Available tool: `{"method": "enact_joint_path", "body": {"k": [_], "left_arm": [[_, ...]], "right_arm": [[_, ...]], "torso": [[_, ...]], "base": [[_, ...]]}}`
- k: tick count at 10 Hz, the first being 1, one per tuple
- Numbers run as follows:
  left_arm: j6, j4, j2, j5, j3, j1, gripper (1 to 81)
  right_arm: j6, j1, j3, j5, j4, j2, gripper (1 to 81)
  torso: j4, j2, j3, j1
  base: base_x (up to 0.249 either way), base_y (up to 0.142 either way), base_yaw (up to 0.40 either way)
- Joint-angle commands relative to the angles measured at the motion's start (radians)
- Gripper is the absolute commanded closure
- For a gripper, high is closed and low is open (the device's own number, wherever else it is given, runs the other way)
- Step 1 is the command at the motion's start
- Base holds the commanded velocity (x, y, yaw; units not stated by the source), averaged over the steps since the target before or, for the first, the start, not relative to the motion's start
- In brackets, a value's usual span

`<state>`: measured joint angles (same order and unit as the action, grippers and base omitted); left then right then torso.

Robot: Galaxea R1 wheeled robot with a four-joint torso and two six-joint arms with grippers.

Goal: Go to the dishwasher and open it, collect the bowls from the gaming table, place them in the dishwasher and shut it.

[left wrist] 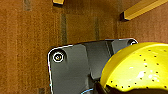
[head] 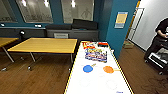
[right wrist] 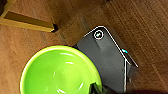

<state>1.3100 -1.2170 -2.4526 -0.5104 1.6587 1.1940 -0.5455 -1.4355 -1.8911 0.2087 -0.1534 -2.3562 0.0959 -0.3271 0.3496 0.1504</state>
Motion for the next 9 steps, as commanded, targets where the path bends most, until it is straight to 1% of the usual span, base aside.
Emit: {"method": "enact_joint_path", "body": {"k": [1,2,4,5,7,9], "left_arm": [[-0.003,-0.016,-0.004,-0.037,-0.007,-0.055,81.1],[-0.003,-0.016,-0.010,-0.037,0.004,-0.050,81.1],[-0.003,-0.016,-0.040,-0.037,0.064,-0.038,81.1],[-0.003,-0.015,-0.054,-0.037,0.084,-0.029,81.1],[0.000,-0.015,-0.094,-0.034,0.162,-0.004,81.1],[0.003,-0.004,-0.146,-0.034,0.245,0.008,81.1]], "right_arm": [[0.004,0.036,-0.005,-0.046,-0.018,0.039,81.1],[0.004,0.034,-0.011,-0.046,-0.017,0.035,81.1],[0.004,0.031,-0.009,-0.046,-0.017,0.036,81.1],[0.004,0.033,-0.015,-0.046,-0.017,0.032,81.1],[0.004,0.034,-0.020,-0.048,-0.017,0.027,81.1],[0.004,0.039,-0.037,-0.051,-0.017,0.010,81.1]], "torso": [[0.000,0.000,-0.032,0.000],[0.000,0.000,-0.046,0.000],[0.000,0.000,-0.078,0.000],[0.000,0.000,-0.059,-0.001],[0.000,-0.001,-0.066,-0.002],[0.000,-0.001,-0.066,-0.002]], "base": [[0.000,0.000,0.000],[0.000,0.000,0.000],[0.000,0.000,0.000],[0.000,0.000,0.000],[0.000,0.000,0.000],[0.000,0.000,0.000]]}}
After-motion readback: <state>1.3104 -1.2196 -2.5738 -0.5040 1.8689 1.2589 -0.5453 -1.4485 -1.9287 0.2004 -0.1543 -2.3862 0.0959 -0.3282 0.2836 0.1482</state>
